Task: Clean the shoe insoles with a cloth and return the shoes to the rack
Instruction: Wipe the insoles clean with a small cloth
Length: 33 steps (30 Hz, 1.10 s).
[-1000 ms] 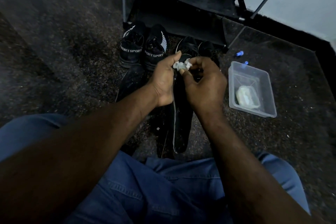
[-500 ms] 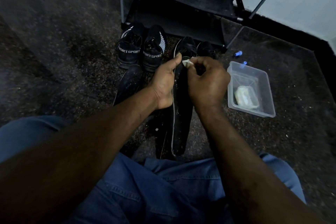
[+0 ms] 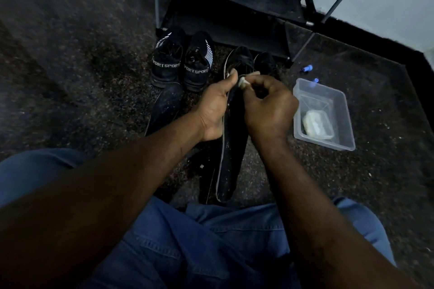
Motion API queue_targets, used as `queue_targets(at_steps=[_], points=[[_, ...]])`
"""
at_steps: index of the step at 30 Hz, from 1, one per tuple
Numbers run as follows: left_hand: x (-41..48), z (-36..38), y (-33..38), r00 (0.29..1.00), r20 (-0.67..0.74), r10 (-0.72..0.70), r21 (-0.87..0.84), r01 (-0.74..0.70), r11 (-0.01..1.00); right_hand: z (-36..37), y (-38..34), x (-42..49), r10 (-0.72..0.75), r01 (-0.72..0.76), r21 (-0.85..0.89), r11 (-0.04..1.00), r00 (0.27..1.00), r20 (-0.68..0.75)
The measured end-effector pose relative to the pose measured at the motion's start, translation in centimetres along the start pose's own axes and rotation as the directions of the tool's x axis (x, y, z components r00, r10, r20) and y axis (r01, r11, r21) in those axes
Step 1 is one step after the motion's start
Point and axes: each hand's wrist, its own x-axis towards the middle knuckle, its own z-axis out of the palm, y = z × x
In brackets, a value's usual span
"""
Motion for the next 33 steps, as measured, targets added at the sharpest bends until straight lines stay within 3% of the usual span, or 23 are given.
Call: queue_targets(at_steps=[3,9,16,21,27,33], points=[[0.0,-0.1,-0.1,1.000,-0.026,0.009,0.025,-0.008,1.000,0.2,-0.6,-0.7,-0.061,0.061,-0.005,0.998,0.998,0.036],[-0.2,-0.1,-0.1,0.999,-0.001,-0.042,0.027,0.042,0.999,0.1,1.1,0.6,0.065,-0.068,-0.056,0.996,0.996,-0.055],[0.0,-0.3,-0.1,0.998,-0.026,-0.056,0.035,0.057,0.998,0.3,0.5,-0.5,-0.035,0.036,-0.012,0.999,0.999,0.036],[-0.3,-0.1,-0.1,0.997,0.035,-0.074,0.010,0.074,0.997,0.0,1.5,0.3,0.068,-0.068,0.004,0.998,0.996,-0.052],[0.0,-0.4,-0.1,0.999,0.025,-0.037,-0.003,0.038,0.999,0.6,0.4,-0.8,-0.060,0.061,-0.012,0.998,0.998,0.037],[-0.1,-0.3,-0.3,0.996,0.034,-0.077,-0.015,0.078,0.997,0.1,0.9,0.0,0.088,-0.089,-0.014,0.996,0.995,-0.046]])
